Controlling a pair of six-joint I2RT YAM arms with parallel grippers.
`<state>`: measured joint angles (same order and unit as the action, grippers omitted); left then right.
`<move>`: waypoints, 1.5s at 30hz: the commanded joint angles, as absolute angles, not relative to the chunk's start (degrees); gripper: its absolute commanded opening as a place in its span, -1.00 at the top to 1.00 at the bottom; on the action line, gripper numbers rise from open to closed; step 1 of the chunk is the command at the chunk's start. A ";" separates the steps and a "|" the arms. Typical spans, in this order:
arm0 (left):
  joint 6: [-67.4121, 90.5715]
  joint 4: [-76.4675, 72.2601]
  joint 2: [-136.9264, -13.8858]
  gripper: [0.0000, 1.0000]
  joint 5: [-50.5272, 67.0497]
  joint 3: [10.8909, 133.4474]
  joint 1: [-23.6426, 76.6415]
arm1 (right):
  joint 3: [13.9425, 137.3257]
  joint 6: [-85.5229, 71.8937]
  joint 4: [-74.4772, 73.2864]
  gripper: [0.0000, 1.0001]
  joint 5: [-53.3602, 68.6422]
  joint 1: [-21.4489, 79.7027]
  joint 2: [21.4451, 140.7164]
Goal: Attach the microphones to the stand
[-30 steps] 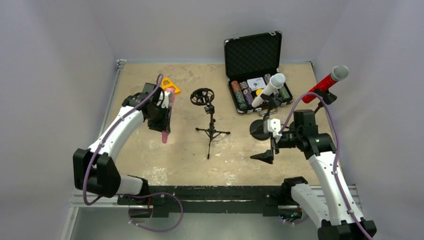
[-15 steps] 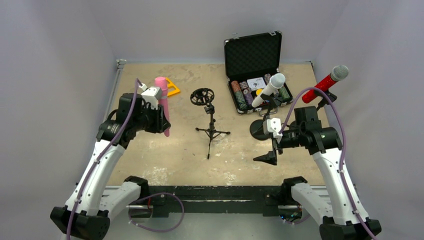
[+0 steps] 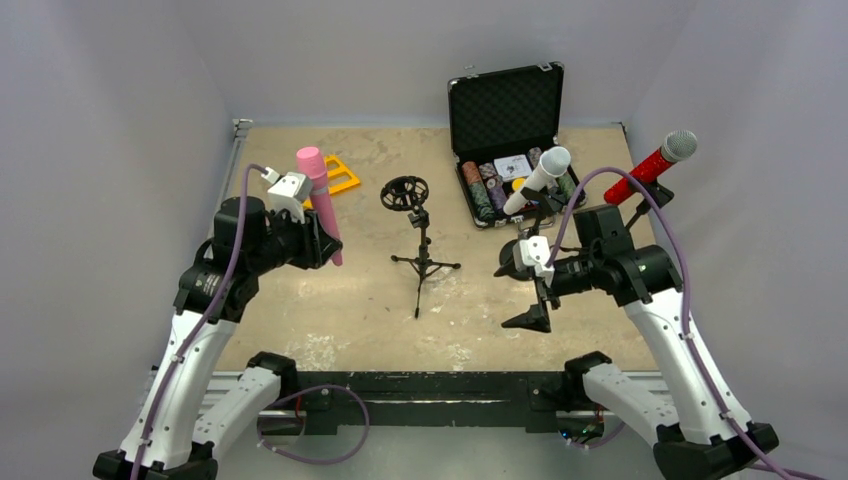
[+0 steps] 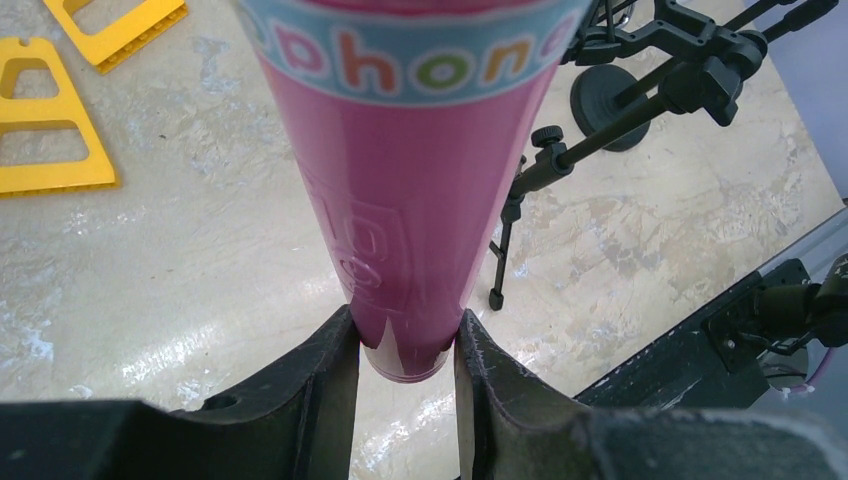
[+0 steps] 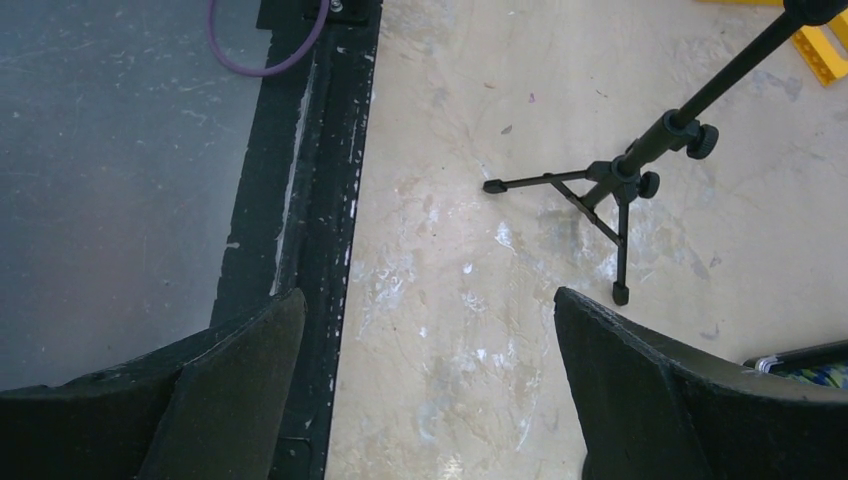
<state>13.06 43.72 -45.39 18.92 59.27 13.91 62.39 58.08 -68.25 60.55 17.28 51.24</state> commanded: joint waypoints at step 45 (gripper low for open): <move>21.45 19.40 -69.19 1.00 22.39 80.51 53.61 | 94.18 -6.45 -34.15 -0.89 66.88 26.10 72.60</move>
<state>22.92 23.20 -69.45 23.73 77.58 52.45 95.53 0.34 -40.27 66.57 25.89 73.82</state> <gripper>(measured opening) 0.385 0.966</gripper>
